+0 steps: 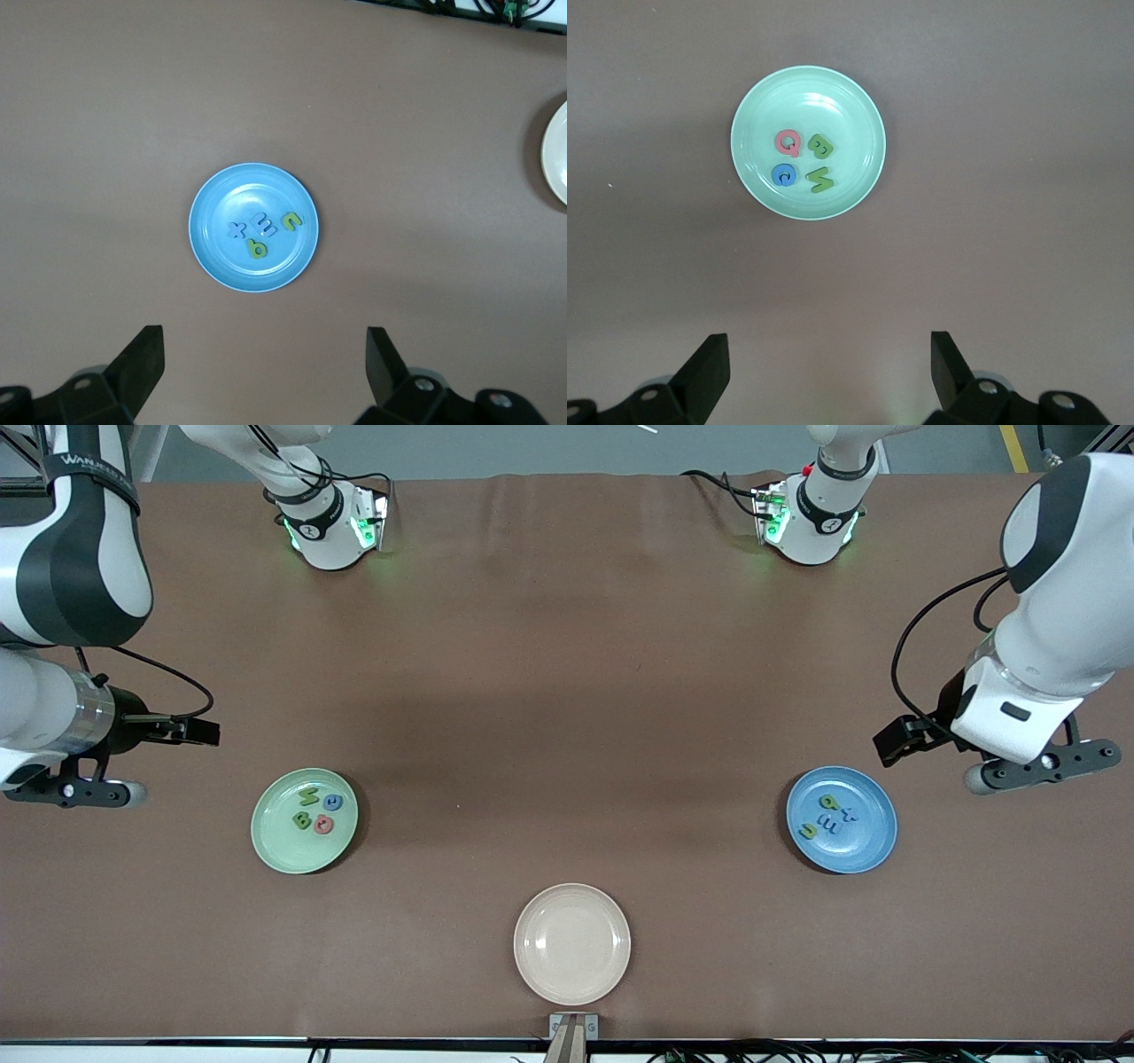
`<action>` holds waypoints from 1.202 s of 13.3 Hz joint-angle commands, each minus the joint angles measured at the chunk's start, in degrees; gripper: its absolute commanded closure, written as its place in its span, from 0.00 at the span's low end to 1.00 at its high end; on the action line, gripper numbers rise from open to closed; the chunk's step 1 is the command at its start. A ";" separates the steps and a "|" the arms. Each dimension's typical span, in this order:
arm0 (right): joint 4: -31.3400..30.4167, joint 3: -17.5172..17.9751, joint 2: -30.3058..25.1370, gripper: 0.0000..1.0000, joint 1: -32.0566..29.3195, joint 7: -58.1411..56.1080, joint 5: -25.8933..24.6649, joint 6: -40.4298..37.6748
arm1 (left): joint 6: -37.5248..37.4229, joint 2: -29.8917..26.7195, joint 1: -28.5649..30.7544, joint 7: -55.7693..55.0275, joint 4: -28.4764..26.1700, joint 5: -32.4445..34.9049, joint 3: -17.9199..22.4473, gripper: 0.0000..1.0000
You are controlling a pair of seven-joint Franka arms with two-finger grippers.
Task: Sort upper and lower case letters into plates
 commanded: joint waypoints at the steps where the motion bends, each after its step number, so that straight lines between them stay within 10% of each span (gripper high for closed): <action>1: -4.05 0.52 -4.56 0.00 -0.87 -0.64 1.57 0.73 | -2.43 -1.13 0.93 2.69 0.35 -1.13 -0.72 0.00; 8: -14.96 1.58 -15.46 0.00 -2.99 -1.25 2.63 4.60 | -10.61 -6.66 -1.16 8.94 1.14 -0.95 0.16 0.00; 11: -18.21 2.19 -19.15 0.00 -3.77 -1.78 2.63 5.39 | -11.49 -11.31 -9.24 16.72 -1.39 -3.40 11.82 0.00; 16: -23.31 2.54 -26.18 0.00 -3.16 -2.31 2.63 6.36 | -10.96 -18.25 -12.25 20.37 -9.47 -11.23 19.67 0.00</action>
